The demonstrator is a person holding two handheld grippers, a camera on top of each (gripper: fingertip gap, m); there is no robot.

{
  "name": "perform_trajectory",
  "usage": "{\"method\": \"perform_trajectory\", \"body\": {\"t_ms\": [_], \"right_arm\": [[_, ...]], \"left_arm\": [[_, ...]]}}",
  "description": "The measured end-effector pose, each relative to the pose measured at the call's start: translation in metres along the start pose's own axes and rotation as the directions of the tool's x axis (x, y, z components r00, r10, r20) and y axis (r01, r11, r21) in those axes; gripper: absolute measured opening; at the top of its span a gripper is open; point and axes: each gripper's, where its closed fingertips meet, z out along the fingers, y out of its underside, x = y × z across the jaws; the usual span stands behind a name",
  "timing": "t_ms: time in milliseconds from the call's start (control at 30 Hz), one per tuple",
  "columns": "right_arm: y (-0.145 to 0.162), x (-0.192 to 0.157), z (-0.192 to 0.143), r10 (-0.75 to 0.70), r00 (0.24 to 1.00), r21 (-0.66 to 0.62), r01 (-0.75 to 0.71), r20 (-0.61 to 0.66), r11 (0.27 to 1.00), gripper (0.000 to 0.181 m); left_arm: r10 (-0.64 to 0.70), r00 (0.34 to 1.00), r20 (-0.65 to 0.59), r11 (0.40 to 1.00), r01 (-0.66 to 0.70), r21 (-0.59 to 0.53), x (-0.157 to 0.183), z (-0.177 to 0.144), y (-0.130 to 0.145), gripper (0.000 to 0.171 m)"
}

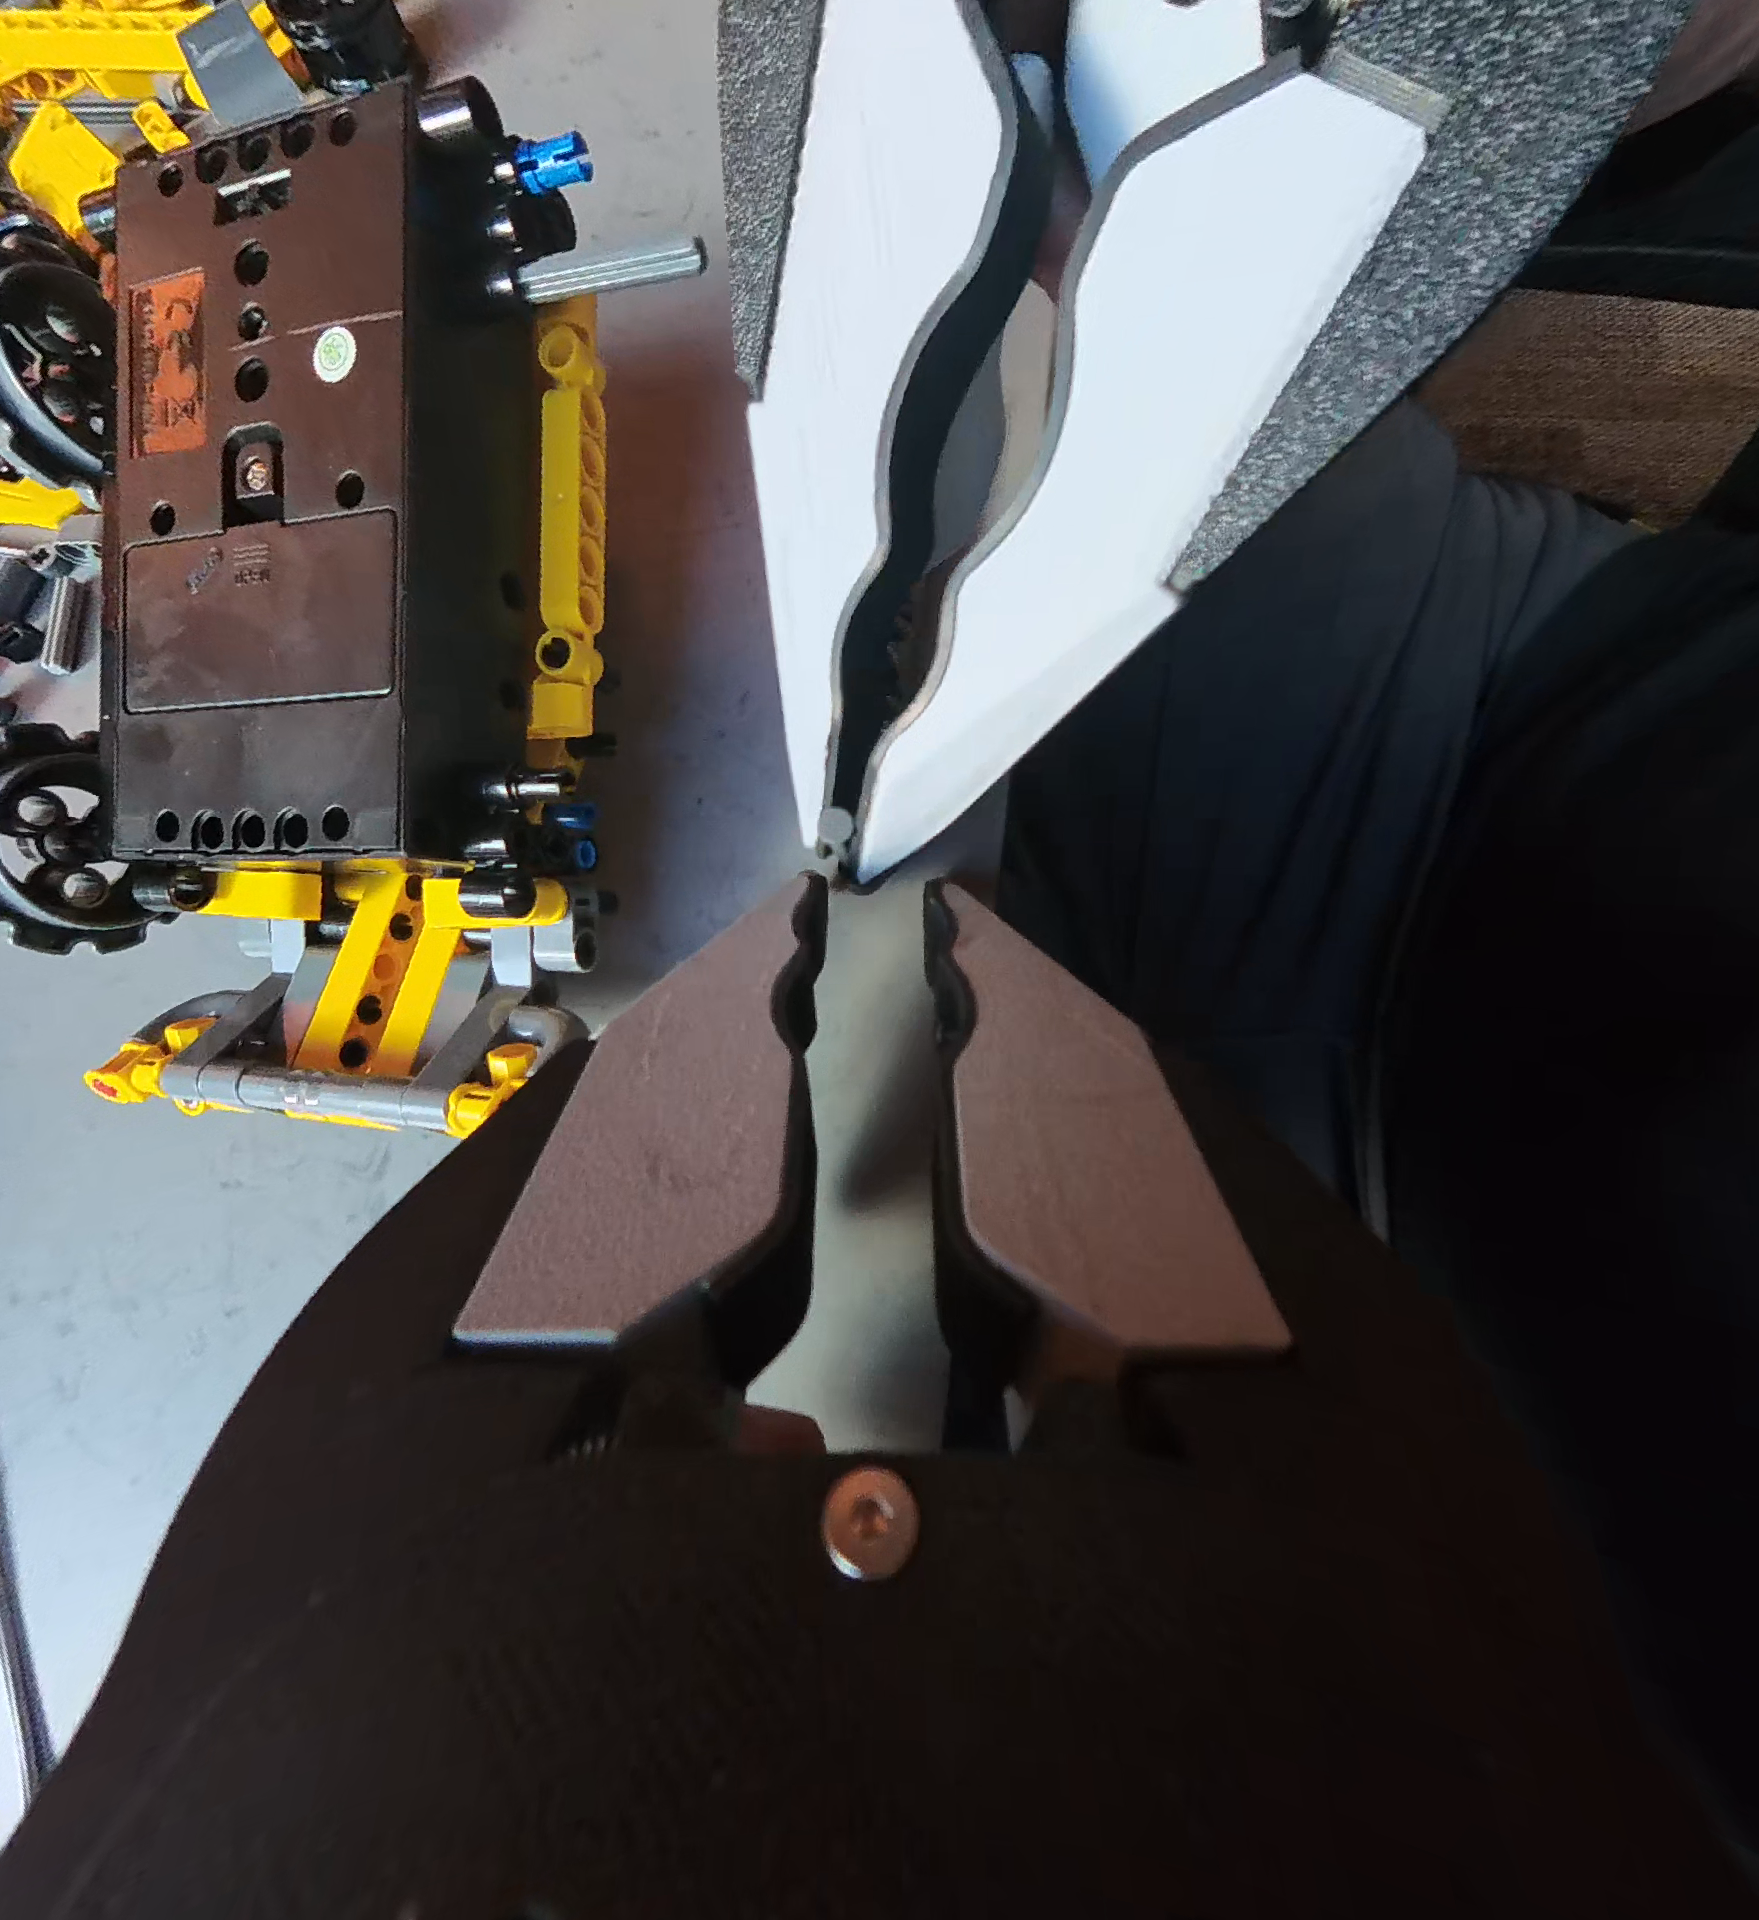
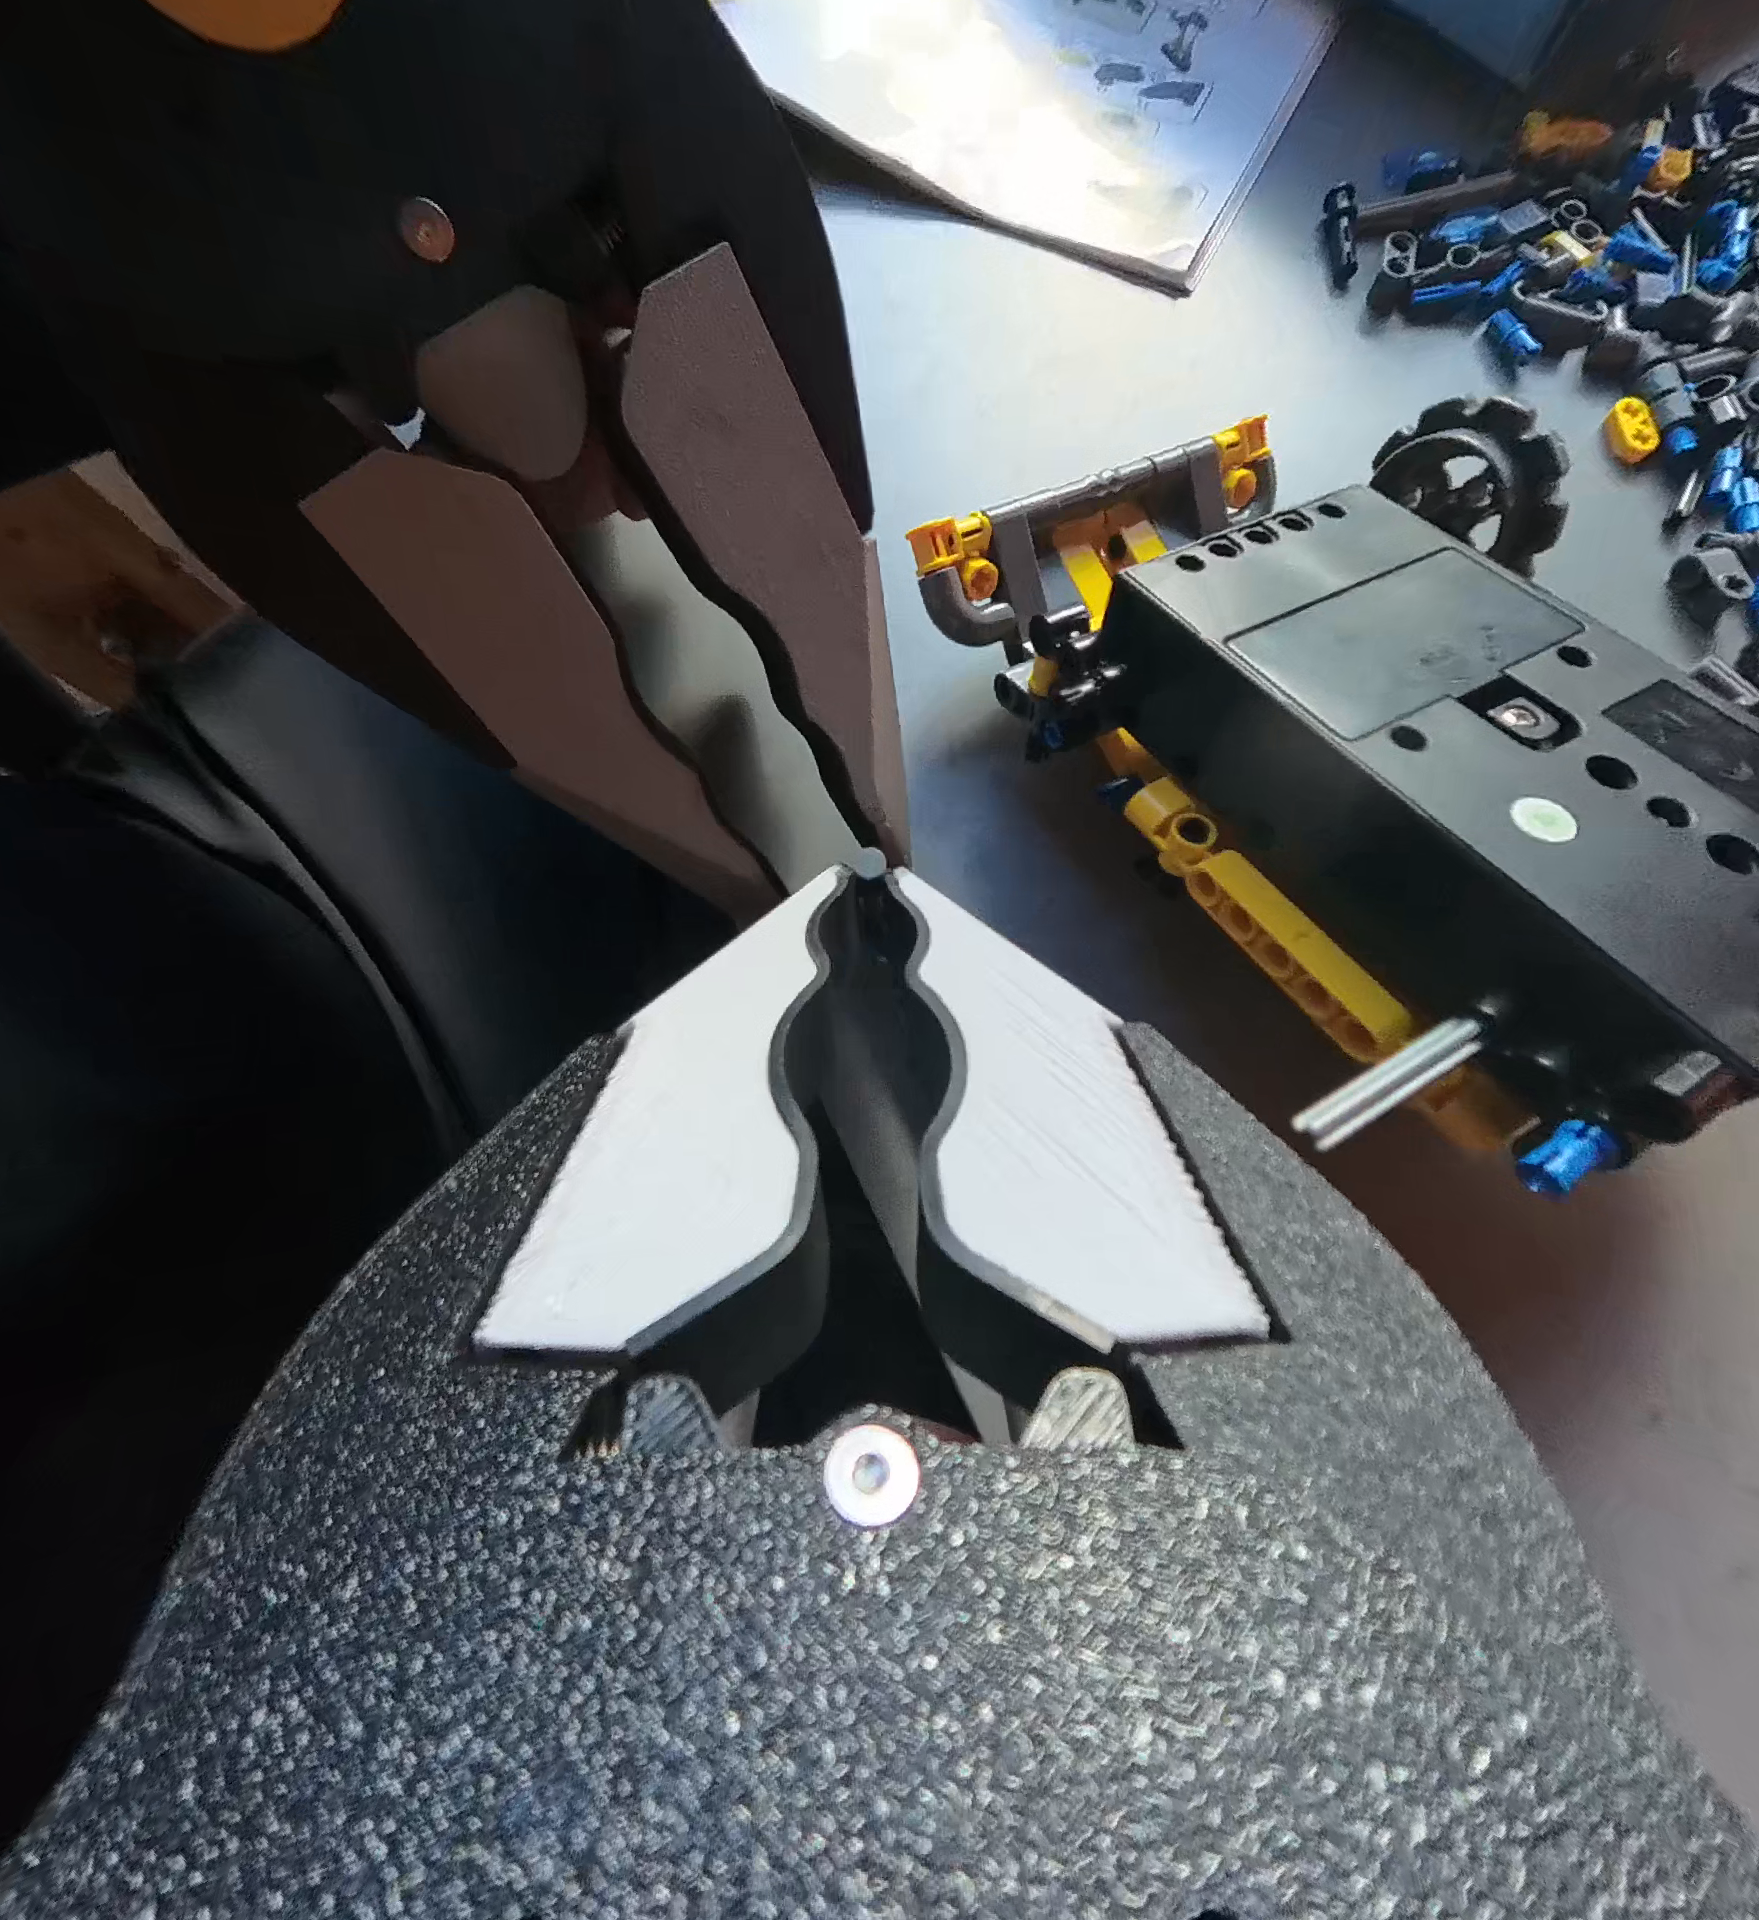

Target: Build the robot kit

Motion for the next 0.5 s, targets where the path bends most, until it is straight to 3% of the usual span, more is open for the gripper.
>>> {"method": "perform_trajectory", "body": {"t_ms": [33,333,500], "right_arm": [[0.000,0.000,0.001,0.000,1.000,-0.001,0.000,0.002,1.000,0.005],[-0.002,-0.001,-0.011,0.043,0.999,0.055,-0.043,0.005,0.998,0.018],[0.026,-0.002,-0.039,-0.012,0.999,0.006,0.013,-0.039,1.000,0.020]], "left_arm": [[0.001,1.000,0.001,1.000,-0.001,0.000,0.000,0.000,0.000,0.015],[-0.006,1.000,0.002,1.000,0.006,0.001,-0.001,-0.001,0.000,0.015],[-0.016,1.000,0.008,1.000,0.016,0.004,-0.001,-0.005,0.004,0.016]]}}
